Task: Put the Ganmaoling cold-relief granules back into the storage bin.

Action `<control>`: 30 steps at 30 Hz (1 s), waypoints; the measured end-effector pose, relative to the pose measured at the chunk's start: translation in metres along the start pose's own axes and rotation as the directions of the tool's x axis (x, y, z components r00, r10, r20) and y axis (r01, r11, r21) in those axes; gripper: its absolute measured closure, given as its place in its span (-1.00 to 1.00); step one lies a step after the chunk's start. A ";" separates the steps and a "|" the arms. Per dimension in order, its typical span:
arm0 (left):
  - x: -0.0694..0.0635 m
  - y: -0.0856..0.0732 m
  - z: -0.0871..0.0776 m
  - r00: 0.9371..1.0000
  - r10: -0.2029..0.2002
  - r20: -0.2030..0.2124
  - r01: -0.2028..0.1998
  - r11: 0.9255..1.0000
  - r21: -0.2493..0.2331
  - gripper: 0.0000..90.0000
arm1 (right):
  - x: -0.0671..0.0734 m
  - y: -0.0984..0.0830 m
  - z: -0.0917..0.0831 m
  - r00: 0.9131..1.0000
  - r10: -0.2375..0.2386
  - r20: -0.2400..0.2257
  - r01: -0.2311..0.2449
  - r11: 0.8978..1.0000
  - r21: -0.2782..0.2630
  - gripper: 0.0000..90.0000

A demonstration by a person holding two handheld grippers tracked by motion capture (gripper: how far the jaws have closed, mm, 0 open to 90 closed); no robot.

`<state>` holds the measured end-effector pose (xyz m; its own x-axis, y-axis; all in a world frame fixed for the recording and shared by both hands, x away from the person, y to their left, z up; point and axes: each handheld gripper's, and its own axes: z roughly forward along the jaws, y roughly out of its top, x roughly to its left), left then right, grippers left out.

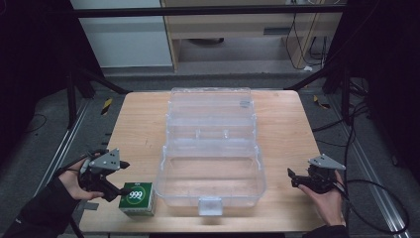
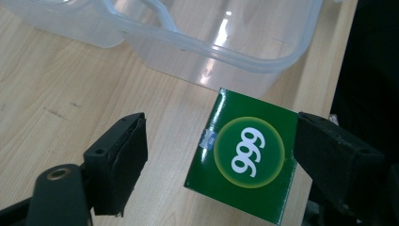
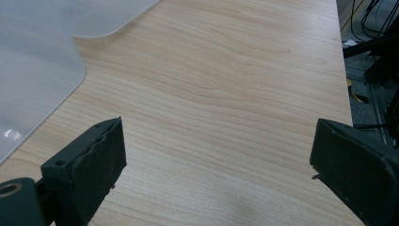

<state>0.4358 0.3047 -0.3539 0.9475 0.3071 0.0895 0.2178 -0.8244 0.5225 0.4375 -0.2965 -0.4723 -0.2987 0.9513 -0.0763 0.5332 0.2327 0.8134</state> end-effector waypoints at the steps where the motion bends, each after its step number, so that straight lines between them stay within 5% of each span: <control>1: -0.001 0.001 0.000 1.000 0.007 0.002 -0.007 1.000 0.007 -0.62 | 0.000 0.000 0.000 1.000 -0.003 -0.002 0.003 1.000 0.001 -0.91; 11: -0.007 0.007 0.011 0.997 0.071 0.037 -0.075 0.989 0.130 -0.76 | 0.000 -0.002 0.001 1.000 -0.010 -0.001 0.010 1.000 0.011 -0.91; 30: -0.010 0.002 0.034 0.991 0.104 0.085 -0.120 0.971 0.207 -0.87 | 0.001 -0.003 0.003 1.000 -0.021 -0.008 0.021 0.999 0.034 -0.93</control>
<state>0.4347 0.2836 -0.3826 0.9815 0.1778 0.0710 0.1463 -0.9357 0.3211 0.4380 -0.2959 -0.4769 -0.3161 0.9446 -0.0885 0.5534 0.2593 0.7915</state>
